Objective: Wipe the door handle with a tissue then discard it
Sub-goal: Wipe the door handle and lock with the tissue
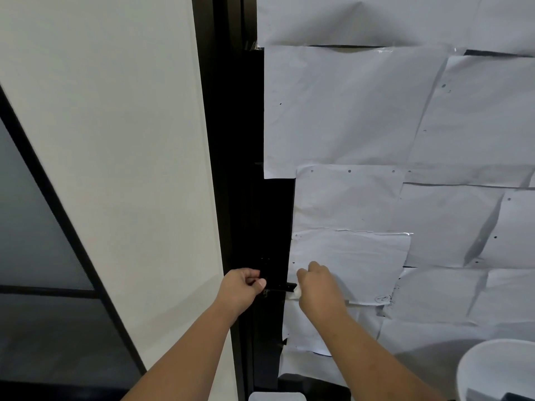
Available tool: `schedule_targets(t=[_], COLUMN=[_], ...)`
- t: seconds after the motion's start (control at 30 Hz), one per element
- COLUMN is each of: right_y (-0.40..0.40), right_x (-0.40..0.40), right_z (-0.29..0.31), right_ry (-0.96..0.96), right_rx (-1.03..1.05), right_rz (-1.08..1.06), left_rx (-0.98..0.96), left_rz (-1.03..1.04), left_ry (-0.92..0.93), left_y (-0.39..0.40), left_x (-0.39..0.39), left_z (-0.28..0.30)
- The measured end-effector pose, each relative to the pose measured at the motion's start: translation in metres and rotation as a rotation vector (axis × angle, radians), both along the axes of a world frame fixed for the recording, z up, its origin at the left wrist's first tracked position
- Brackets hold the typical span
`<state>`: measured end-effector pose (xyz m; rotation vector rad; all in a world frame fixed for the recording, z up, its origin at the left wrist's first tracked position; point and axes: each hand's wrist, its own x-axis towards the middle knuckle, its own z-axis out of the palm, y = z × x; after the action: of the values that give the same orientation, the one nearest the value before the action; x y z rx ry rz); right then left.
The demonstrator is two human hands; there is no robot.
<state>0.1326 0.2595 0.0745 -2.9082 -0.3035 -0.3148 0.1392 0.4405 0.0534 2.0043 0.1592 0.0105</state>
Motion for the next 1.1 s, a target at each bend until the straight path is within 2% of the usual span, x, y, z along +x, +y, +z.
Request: schedule_targets(t=[0.17,0.27,0.4,0.53,0.63,0.8,0.97,1.1], right_y=[0.014,0.005,-0.009,-0.007,0.004,-0.008,-0.027,-0.027], right_x=[0.009,0.012,0.011,0.012,0.011,0.012,0.013,0.006], right_z=[-0.003,-0.005,-0.012,-0.016,-0.019,-0.028,-0.035,-0.038], right_ry=[0.034,0.048,-0.015,-0.024,-0.071,-0.14,-0.147,-0.13], right_rx=[0.121,0.213,0.183,0.206,0.172,0.163,0.175,0.185], right_rz=[0.025,-0.005,0.023,0.082,0.108,0.075,-0.036,-0.074], left_rx=[0.112,0.265,0.459,0.479,0.58,0.572,0.464,0.448], left_rz=[-0.004,-0.043,-0.087,-0.01,0.055,0.116,0.118,0.102], left_ry=[-0.132,-0.273,-0.388,-0.387,-0.347,-0.285,-0.248,-0.291], left_y=[-0.003,-0.006,-0.01,-0.018,-0.025,-0.025,-0.023,-0.022], left_x=[-0.002,-0.002,-0.003,-0.01,-0.012,-0.009,-0.008,-0.012], left_z=[0.0,-0.002,-0.009,-0.009,-0.008,-0.005,-0.003,-0.005])
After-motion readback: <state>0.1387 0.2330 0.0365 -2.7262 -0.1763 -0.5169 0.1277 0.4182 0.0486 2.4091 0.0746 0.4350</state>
